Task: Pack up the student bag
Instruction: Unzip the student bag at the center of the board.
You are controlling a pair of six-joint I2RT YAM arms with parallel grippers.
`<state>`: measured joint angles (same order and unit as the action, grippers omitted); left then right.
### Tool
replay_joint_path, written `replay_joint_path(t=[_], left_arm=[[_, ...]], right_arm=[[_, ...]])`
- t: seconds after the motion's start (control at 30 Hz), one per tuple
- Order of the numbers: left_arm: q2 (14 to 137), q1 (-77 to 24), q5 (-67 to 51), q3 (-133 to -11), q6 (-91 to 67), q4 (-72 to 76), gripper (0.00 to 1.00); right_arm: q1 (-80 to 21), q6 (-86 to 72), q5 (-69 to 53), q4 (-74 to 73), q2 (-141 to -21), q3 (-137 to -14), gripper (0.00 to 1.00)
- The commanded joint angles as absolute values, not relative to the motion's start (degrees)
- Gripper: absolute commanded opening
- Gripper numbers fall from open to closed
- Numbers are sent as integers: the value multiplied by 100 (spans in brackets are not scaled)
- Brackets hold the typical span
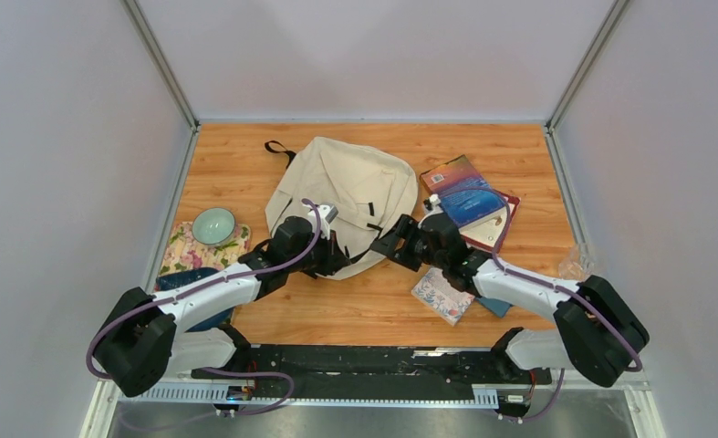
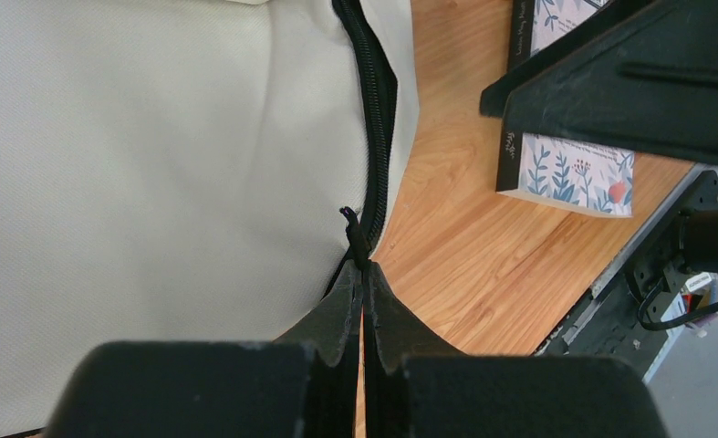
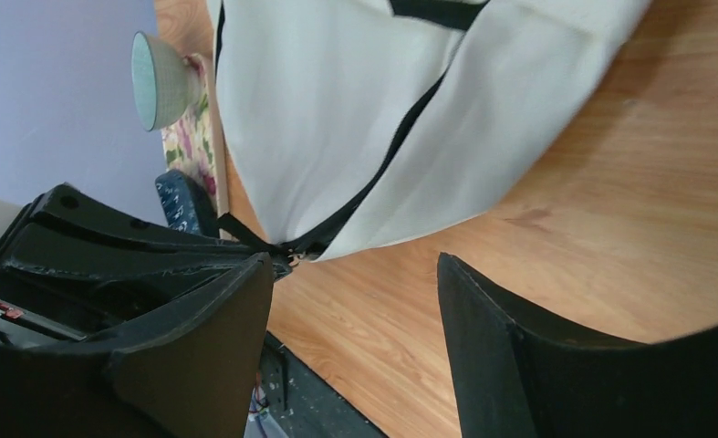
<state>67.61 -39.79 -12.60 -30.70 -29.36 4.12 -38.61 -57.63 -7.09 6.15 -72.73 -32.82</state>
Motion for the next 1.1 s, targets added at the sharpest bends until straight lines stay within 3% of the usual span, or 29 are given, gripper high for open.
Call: replay_joint_path(t=[0.0, 0.3, 0.4, 0.5, 0.77, 1.07], left_arm=[[6768, -4008, -1371, -3112, -3006, 721, 0], [6583, -4008, -1336, -3050, -3023, 721, 0], [6522, -4008, -1327, -3024, -3015, 712, 0], [6469, -4008, -1310, -3006, -2997, 694, 0], [6153, -4008, -1038, -2901, -2910, 528, 0], [5827, -4008, -19, -2909, -2611, -263, 0]], right_arm=[[-4201, -6600, -563, 1905, -7593, -3199, 70], [-4553, -7198, -352, 2021, -8455, -3498, 70], [-4553, -7225, -316, 2065, -8639, -3551, 64], [-4544, -7120, -281, 2057, -8754, -3665, 53], [-4360, -6724, -79, 1934, -8816, -3806, 1], [-3667, -6013, -193, 1626, -8578, -3814, 0]])
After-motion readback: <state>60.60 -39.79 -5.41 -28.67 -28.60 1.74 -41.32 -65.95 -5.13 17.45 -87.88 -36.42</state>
